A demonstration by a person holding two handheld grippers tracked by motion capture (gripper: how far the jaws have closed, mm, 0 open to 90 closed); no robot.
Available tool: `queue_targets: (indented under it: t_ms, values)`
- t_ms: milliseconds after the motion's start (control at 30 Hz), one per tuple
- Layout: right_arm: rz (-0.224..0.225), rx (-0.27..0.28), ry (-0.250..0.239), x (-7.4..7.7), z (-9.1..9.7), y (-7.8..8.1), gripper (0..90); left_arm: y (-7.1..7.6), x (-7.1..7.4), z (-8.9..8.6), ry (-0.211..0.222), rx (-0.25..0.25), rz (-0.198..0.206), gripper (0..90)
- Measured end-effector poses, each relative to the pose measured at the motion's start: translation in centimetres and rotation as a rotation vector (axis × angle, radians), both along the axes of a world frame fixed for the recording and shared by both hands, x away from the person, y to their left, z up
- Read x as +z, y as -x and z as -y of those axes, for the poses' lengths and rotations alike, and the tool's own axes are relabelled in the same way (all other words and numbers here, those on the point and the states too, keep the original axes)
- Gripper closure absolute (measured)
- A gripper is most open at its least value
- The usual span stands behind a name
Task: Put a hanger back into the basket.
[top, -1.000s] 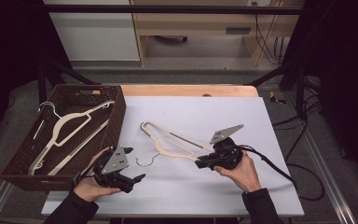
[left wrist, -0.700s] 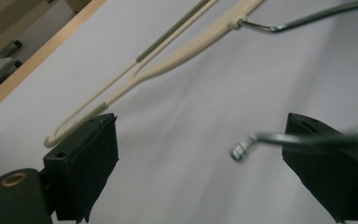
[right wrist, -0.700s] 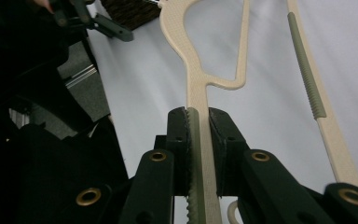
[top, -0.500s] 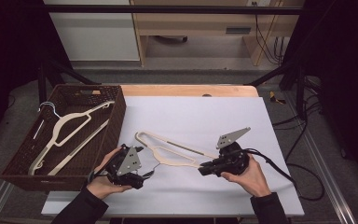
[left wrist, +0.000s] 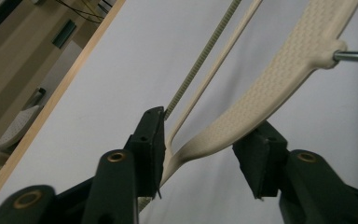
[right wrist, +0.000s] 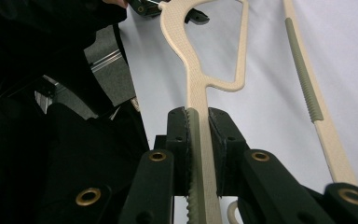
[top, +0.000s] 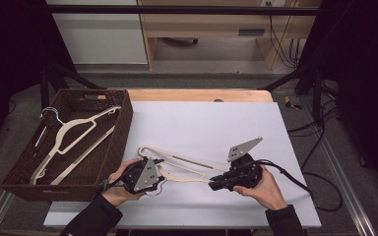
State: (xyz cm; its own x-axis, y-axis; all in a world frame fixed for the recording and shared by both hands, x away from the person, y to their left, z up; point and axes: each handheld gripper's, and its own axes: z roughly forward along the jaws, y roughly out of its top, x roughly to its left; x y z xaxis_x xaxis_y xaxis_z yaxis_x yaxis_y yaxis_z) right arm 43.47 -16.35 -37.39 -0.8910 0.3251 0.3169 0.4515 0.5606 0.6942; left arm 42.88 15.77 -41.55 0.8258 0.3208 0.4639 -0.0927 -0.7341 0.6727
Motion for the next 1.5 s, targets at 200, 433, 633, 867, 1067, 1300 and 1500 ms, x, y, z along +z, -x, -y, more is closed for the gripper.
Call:
queue_targets:
  t_ms: [200,433,633,867,1067,1300,1500]
  values:
    - [0.012,0.014,-0.007,0.0,0.0,0.0,79.6,0.0,-0.3,-0.3,-0.008,-0.017,0.01,64.2]
    - [0.0,0.036,-0.003,0.1,0.2,0.2,79.6,0.3,-0.6,-0.8,0.003,-0.032,0.021,64.3]
    - [0.002,0.053,-0.005,0.0,0.1,0.3,79.6,0.6,-0.9,-1.0,-0.022,-0.053,0.039,70.2]
    - [0.01,0.067,-0.003,-0.1,0.2,0.2,79.5,0.9,-0.6,-1.1,-0.006,-0.059,0.084,76.4]
    - [0.077,0.074,-0.029,0.0,0.8,-0.1,79.2,0.9,-0.4,-1.2,0.017,-0.058,0.066,78.2]
    - [0.18,0.035,-0.008,0.1,1.1,-0.3,70.4,0.8,0.0,-0.9,0.005,-0.042,0.055,79.4]
    - [0.265,-0.041,0.002,-0.1,1.4,-0.5,56.9,0.7,0.5,-0.3,-0.035,-0.018,0.045,80.4]
